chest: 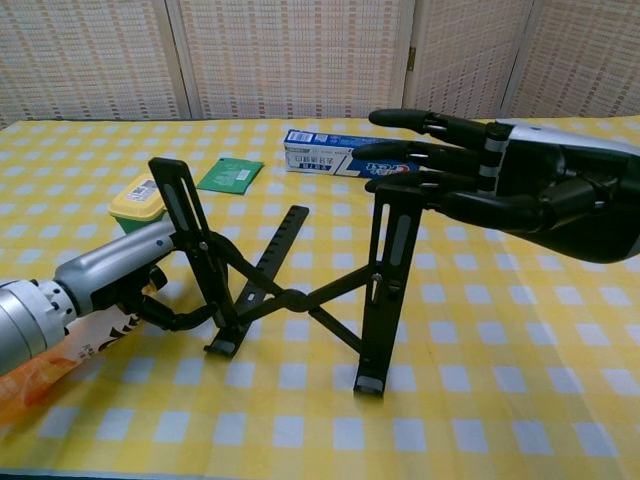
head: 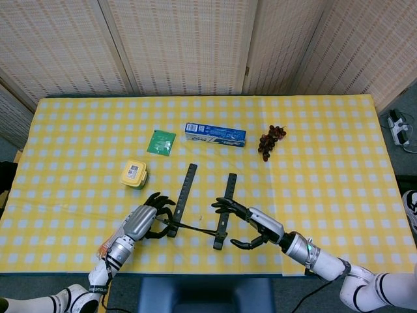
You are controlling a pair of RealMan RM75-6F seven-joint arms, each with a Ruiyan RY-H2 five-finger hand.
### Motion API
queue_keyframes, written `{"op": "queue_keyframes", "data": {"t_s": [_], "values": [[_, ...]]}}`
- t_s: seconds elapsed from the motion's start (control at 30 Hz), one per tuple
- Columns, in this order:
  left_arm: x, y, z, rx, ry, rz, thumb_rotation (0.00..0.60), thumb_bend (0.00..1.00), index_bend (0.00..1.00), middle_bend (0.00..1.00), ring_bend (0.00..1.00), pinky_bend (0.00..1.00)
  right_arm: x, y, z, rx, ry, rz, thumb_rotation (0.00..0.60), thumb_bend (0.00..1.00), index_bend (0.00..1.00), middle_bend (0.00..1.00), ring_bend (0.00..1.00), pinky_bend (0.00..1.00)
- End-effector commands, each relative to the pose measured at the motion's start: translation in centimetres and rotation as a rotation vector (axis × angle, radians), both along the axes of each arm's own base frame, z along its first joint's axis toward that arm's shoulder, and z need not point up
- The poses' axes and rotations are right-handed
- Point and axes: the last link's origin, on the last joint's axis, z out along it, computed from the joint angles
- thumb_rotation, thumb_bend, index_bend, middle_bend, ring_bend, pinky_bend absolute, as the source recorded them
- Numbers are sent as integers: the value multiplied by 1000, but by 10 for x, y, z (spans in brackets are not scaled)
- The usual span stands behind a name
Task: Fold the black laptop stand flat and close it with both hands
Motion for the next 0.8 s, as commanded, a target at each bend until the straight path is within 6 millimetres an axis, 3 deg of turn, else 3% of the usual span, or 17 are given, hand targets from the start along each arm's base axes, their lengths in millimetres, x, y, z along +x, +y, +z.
{"op": "queue_keyframes", "data": {"t_s": [0.03, 0.27, 0.6, 0.8], "values": [[0, 0, 0, 0, -2, 0, 600, 507, 600, 291, 166, 22, 0, 0, 0, 0, 0, -2, 600, 410, 0, 106, 124, 0], [1, -2, 0, -1, -3, -8, 600, 531, 609, 309, 176, 19, -2, 1, 0, -4, 6, 2, 600, 410, 0, 106, 124, 0], [7, -12, 6, -26, -1, -35, 600, 453, 265, 242, 98, 1, -7, 1, -1, -52, 89, 43, 600, 410, 0, 94, 113, 0], [5, -16, 18, 14, 27, -62, 600, 440, 169, 173, 43, 0, -4, 3, -9, -68, 154, 82, 600, 410, 0, 74, 98, 0]]}}
